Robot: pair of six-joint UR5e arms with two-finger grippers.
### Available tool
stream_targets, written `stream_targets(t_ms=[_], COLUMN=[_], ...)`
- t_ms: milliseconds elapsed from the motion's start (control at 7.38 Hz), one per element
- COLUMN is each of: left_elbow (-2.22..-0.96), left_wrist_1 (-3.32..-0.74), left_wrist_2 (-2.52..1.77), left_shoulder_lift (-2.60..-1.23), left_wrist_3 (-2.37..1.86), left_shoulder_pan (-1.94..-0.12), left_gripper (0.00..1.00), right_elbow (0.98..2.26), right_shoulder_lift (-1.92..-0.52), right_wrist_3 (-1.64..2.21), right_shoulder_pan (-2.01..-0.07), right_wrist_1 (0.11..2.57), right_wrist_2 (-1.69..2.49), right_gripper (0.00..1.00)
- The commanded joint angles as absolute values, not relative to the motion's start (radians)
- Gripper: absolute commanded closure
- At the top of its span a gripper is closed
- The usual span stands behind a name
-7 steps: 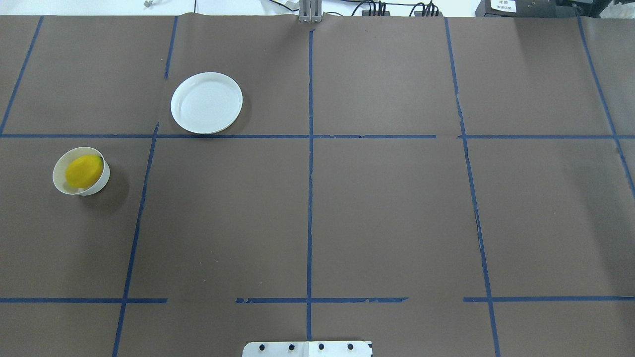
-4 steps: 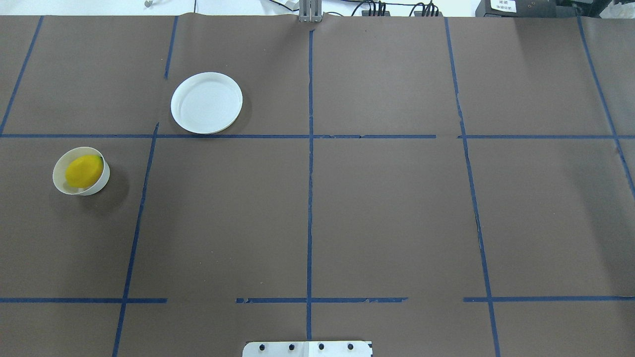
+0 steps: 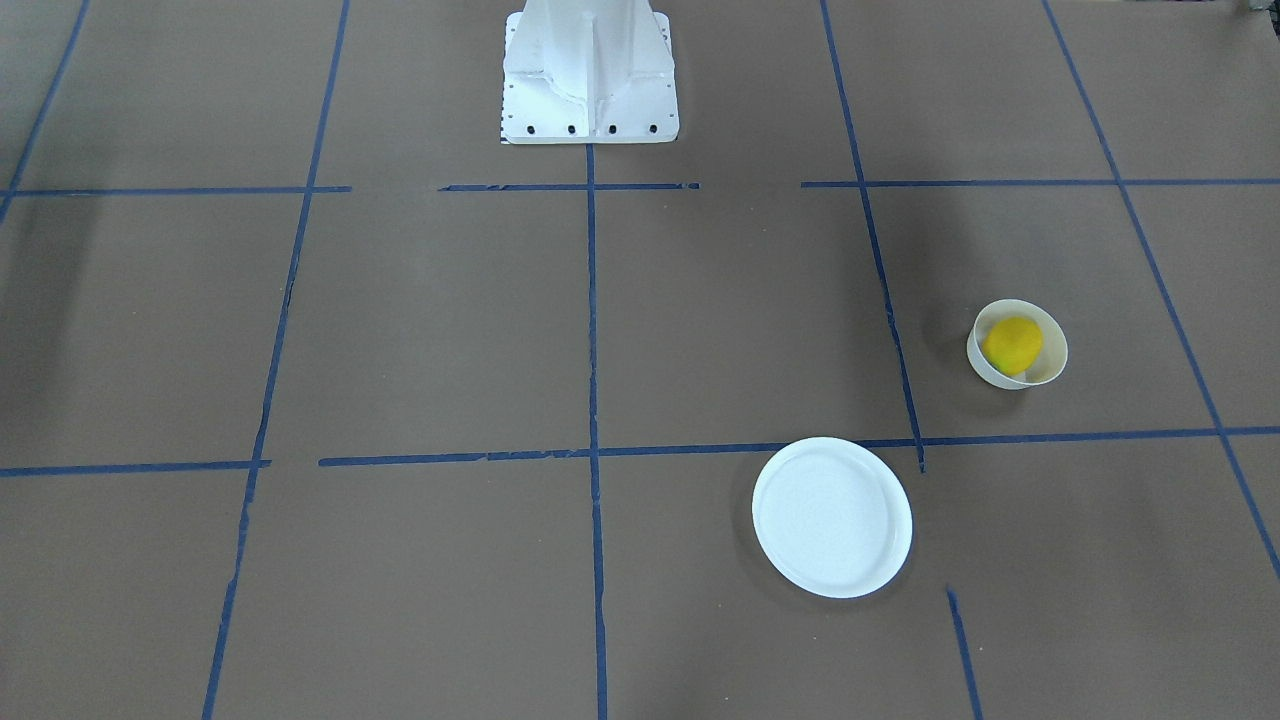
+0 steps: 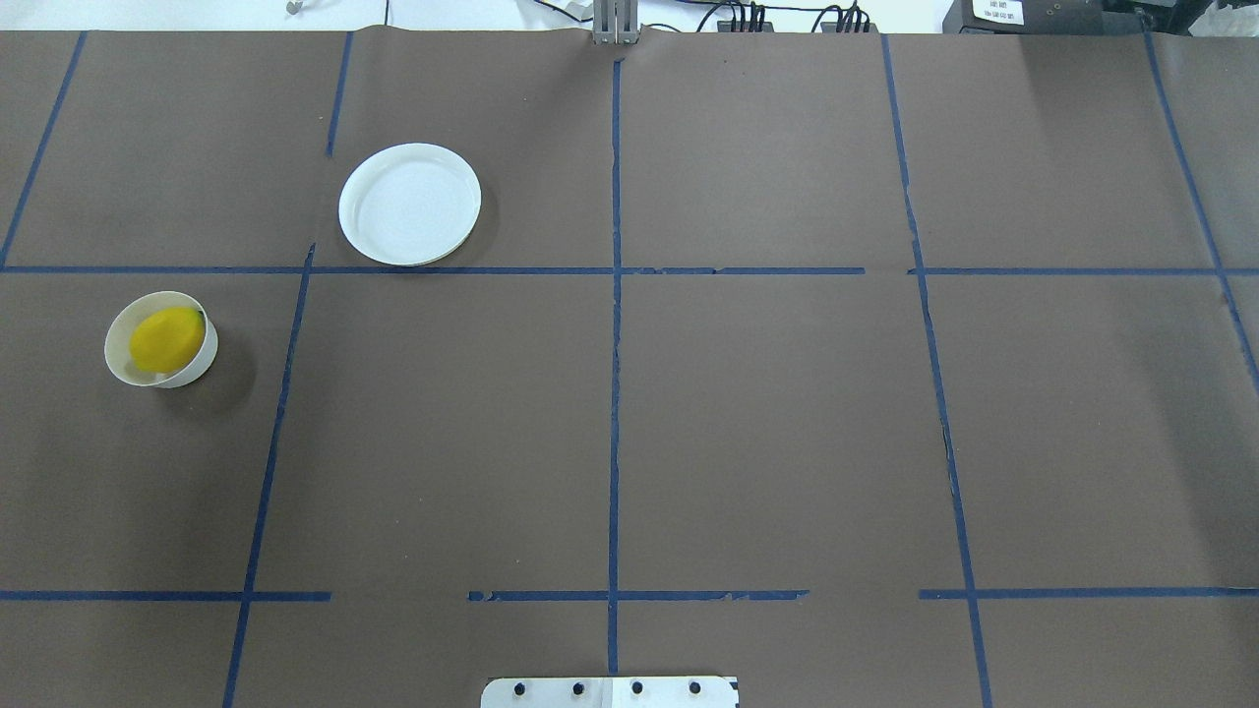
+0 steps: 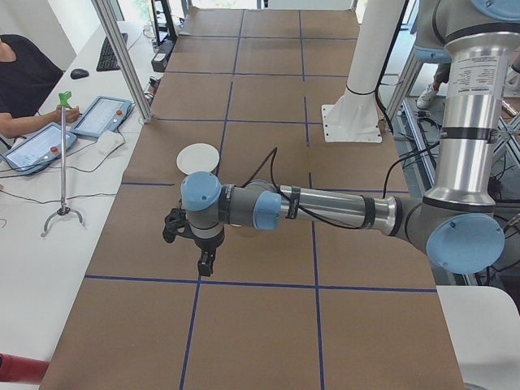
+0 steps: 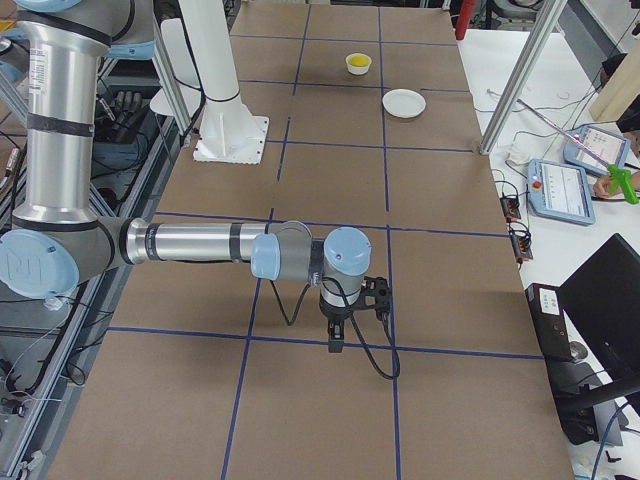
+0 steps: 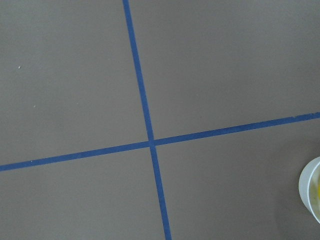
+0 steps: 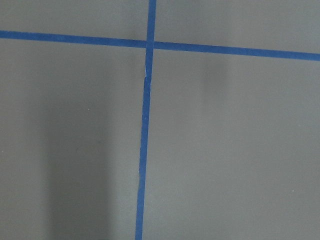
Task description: Move lemon from plate to bowl
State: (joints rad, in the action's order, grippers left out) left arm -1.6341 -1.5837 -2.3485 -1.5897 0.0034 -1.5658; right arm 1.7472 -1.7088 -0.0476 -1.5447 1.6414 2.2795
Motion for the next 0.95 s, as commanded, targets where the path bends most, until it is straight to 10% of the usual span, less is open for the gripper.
stream_targets(t_ms=[0,812], left_elbow=[-1.628,-1.628], left_wrist_1=[-1.574,-1.574], left_wrist_2=[-2.352,-2.353], left_shoulder_lift=[-1.563,-1.546], left_wrist_3=[-0.002,0.005], left_shoulder_pan=[-1.575,-1.575], left_gripper=[0.00,0.00], right_elbow=[1.747,1.747], right_shoulder_lift=[-1.709,-1.709], right_wrist_3=[-0.048,-0.048], right_shoulder_pan=[-1.545,-1.545], right_wrist_1=[1.641,1.641], right_wrist_2=[2.279,2.279], right_gripper=[0.00,0.00])
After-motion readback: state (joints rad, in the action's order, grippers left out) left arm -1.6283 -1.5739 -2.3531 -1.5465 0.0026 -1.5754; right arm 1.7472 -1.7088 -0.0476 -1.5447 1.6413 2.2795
